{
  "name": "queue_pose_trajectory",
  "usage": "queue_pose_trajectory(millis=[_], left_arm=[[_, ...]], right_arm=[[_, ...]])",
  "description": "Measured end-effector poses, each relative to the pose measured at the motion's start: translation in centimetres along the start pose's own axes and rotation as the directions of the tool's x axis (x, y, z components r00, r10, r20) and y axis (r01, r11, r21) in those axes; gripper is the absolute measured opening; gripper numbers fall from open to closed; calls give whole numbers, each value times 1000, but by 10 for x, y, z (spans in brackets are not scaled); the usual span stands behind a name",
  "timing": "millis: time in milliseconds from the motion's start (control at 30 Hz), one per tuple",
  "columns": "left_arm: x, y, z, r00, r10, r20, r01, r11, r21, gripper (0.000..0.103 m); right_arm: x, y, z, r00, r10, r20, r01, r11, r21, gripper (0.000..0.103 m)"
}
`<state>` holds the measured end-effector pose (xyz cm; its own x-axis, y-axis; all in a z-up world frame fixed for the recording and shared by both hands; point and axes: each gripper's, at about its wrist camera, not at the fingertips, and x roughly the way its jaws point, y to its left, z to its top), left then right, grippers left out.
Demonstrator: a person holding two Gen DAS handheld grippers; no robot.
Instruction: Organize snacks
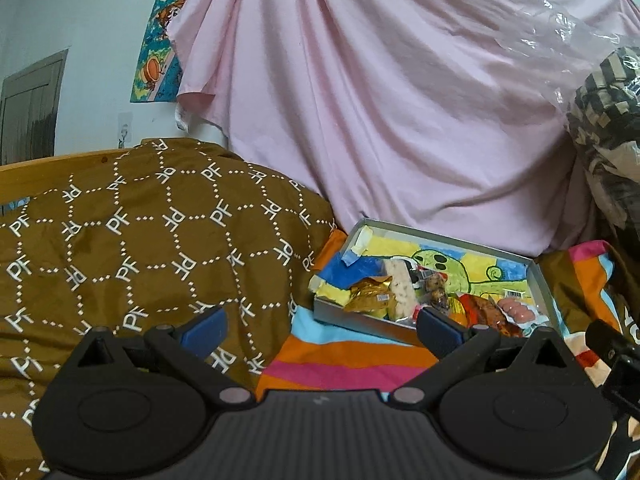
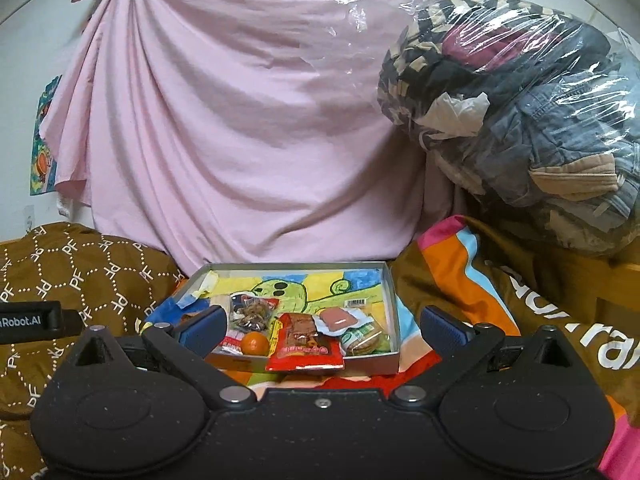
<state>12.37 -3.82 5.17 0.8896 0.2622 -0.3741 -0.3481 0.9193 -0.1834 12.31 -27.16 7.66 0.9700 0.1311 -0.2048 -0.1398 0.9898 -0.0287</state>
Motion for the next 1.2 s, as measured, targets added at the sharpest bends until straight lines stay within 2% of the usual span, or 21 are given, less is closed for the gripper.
queue_pose_trajectory(millis=[433, 700, 800, 1200], left_arm=[[-21, 13, -11, 1000, -1, 2, 1, 1000, 0, 103], [-34, 13, -17, 999, -36, 36, 35, 998, 43, 103], [-36, 10, -18, 998, -40, 44, 36, 997, 71, 103], [-37, 15, -20, 999, -33, 33, 31, 997, 65, 103]], right_arm=[[-14, 0, -5, 1000, -2, -7, 2, 1000, 11, 102], [-15, 2, -6, 1000, -6, -2, 6, 1000, -2, 102], [-15, 0, -6, 1000, -9, -5, 9, 1000, 3, 102], [-25, 0, -8, 1000, -2, -7, 2, 1000, 2, 102]])
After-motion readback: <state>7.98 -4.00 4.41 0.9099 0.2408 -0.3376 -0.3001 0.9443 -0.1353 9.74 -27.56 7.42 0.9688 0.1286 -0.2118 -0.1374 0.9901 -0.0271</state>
